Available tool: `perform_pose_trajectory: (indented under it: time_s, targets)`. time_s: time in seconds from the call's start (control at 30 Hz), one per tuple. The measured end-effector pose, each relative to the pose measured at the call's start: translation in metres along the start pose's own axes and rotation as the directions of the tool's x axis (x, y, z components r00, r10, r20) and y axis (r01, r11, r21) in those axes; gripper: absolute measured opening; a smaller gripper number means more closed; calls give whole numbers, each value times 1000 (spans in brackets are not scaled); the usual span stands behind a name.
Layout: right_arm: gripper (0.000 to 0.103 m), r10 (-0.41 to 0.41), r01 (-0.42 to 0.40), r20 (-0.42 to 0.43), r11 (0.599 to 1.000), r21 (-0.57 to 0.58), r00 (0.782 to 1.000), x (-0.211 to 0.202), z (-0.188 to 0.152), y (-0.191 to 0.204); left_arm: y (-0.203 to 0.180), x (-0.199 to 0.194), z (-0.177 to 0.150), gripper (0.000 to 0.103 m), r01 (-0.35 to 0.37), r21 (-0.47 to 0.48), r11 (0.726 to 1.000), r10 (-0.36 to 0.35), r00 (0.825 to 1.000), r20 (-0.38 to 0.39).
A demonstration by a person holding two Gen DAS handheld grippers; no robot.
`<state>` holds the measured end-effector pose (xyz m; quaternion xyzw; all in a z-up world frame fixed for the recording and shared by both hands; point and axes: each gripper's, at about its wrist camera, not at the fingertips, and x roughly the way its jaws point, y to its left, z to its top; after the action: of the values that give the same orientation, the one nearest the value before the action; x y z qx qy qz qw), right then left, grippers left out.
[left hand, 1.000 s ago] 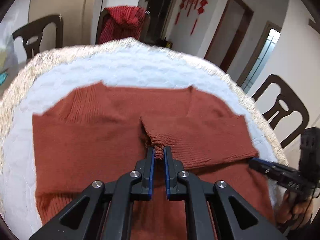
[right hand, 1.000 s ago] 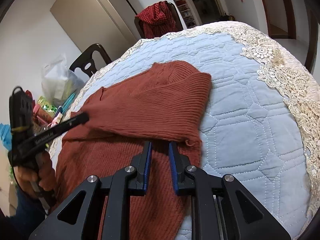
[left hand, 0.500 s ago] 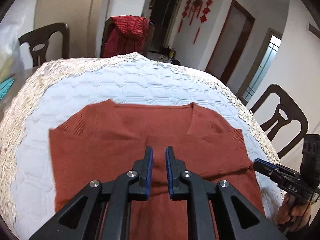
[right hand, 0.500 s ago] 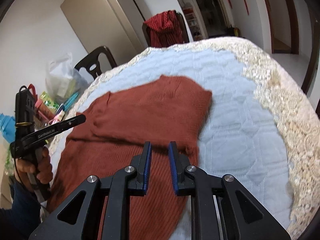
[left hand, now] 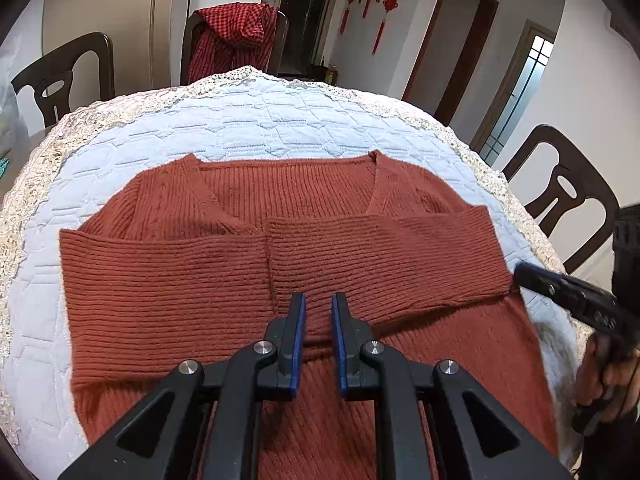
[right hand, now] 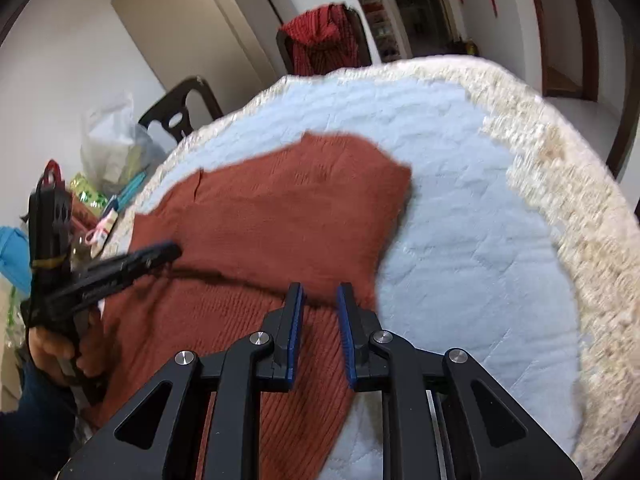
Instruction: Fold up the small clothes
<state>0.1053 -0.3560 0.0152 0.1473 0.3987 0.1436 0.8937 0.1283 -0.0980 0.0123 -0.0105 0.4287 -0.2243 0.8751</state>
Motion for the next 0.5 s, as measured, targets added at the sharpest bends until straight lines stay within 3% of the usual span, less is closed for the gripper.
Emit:
perform_pose_trajectory:
  time_s: [0.23,0.3,0.33,0.5]
  targets:
    - [18,-79,80,-9,997,12,997,35,39,-15,-8,11,31,20,-18,2,1000,17,998,54]
    - [18,-107,108,-21,994,22,994,44,41,-21,-6,27,30,23,-34,19,999,33,999,20]
    - [18,-99,99,-27,995,32,995,48,42,-25,-2,36,28,23,-38,14,999,38,999,-11]
    - [18,-81,81,-9,996,45,997,30,35,-26,-2,21,17,24,-20,27,999,20,999,25]
